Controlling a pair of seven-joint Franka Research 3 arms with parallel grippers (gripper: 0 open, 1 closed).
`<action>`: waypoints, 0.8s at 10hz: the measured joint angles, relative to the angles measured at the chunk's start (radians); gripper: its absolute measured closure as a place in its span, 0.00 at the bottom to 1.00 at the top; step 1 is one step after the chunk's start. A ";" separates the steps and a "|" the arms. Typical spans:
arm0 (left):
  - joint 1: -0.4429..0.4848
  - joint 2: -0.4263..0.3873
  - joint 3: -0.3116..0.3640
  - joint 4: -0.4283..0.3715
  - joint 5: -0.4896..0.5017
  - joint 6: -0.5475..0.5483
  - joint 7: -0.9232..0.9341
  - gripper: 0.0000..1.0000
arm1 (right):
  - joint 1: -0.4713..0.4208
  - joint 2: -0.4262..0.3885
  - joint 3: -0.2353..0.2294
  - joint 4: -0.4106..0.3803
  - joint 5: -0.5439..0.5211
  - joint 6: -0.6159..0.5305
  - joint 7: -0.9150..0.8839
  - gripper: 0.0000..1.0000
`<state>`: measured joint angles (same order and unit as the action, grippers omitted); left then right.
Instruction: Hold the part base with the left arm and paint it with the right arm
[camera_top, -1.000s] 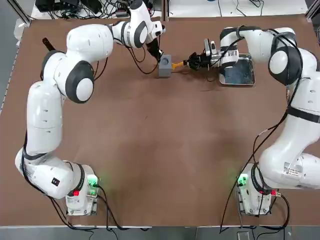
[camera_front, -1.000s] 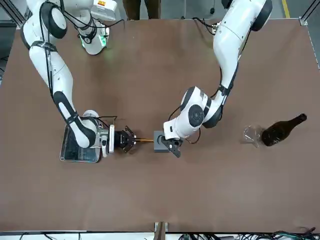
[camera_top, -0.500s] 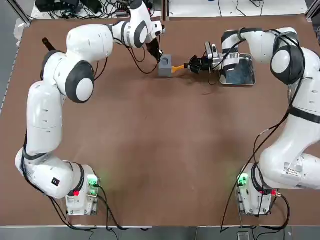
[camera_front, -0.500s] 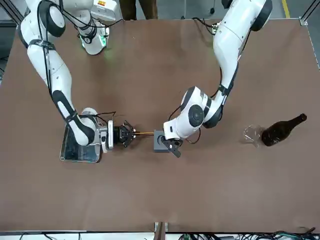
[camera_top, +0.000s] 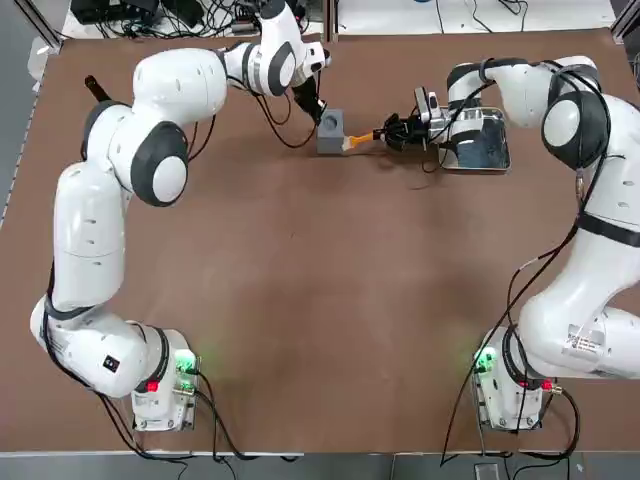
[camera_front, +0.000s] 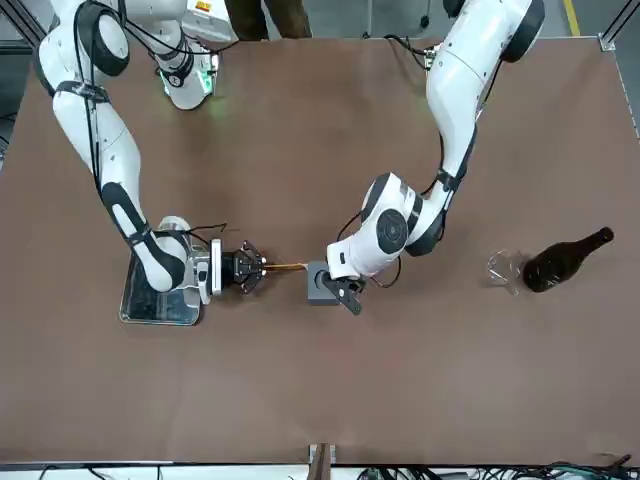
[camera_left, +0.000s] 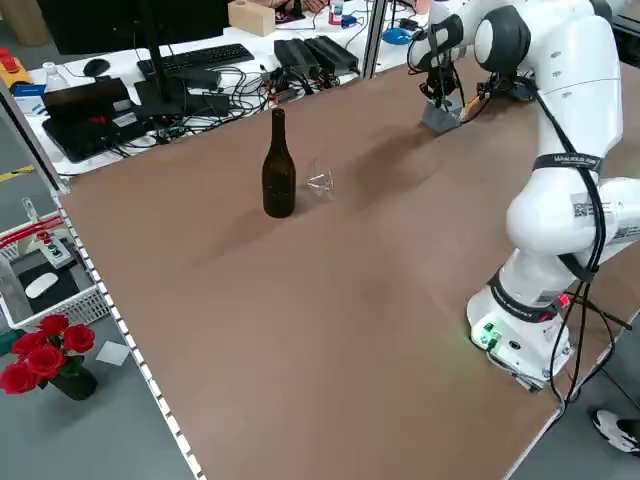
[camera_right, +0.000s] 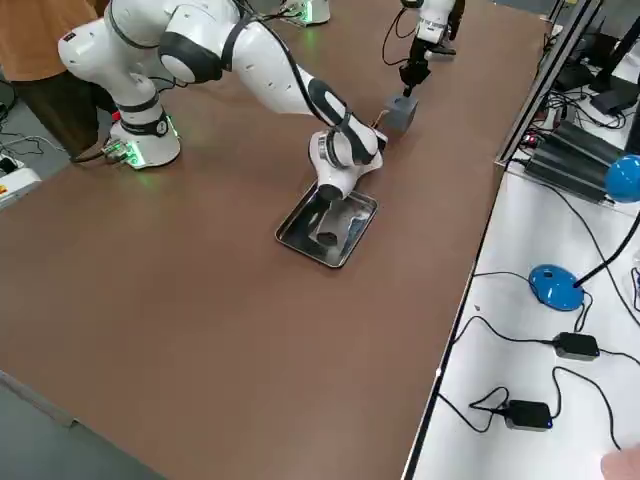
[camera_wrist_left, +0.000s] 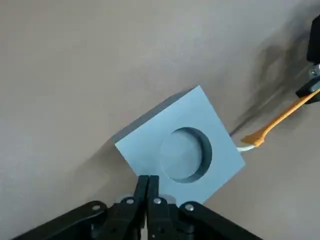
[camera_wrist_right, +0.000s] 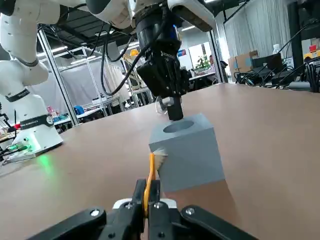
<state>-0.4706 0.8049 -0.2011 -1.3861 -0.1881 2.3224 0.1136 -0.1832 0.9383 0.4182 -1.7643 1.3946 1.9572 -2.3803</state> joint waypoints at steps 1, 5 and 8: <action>0.000 0.000 0.000 0.000 0.000 0.000 0.000 0.95 | 0.001 -0.005 0.001 0.001 0.000 0.014 0.000 0.96; 0.000 0.000 0.000 0.000 0.000 0.000 0.000 0.95 | 0.011 -0.018 0.008 0.026 0.013 0.095 0.017 0.96; 0.000 0.000 0.000 0.000 0.000 0.000 0.000 0.95 | 0.024 -0.018 0.028 0.056 0.017 0.165 0.064 0.96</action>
<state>-0.4706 0.8049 -0.2011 -1.3861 -0.1881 2.3224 0.1136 -0.1590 0.9200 0.4467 -1.7082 1.4115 2.1219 -2.3161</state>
